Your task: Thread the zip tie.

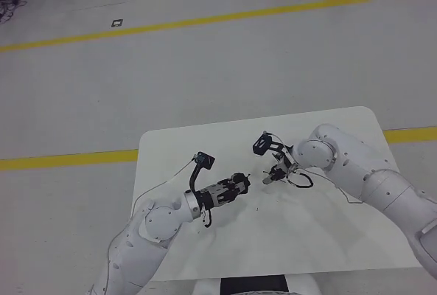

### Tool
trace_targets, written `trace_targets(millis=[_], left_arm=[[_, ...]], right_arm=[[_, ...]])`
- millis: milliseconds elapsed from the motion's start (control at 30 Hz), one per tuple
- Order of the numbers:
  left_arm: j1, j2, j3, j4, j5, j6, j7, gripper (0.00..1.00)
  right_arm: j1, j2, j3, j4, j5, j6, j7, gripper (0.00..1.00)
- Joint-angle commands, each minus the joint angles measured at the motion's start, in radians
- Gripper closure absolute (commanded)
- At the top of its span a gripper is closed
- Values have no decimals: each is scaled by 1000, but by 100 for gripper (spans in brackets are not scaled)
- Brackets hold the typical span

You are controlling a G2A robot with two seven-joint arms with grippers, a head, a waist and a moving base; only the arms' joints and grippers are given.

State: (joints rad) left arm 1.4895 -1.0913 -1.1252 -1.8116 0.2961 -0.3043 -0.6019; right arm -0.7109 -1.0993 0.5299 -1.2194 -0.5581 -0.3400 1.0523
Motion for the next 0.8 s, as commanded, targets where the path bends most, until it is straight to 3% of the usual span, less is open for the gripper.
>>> trace_targets(millis=[0,167,400,767], left_arm=[[0,0,0,0,0,0,0,100],[0,0,0,0,0,0,0,100],[0,0,0,0,0,0,0,100],[0,0,0,0,0,0,0,100]], right_arm=[[10,4,-24,2,-1,0,-19,65],[36,19,-77,2,7,0,-53,80],[68,37,-138,12,33,0,-76,88],[117,40,-225,32,72,0,-104,84]])
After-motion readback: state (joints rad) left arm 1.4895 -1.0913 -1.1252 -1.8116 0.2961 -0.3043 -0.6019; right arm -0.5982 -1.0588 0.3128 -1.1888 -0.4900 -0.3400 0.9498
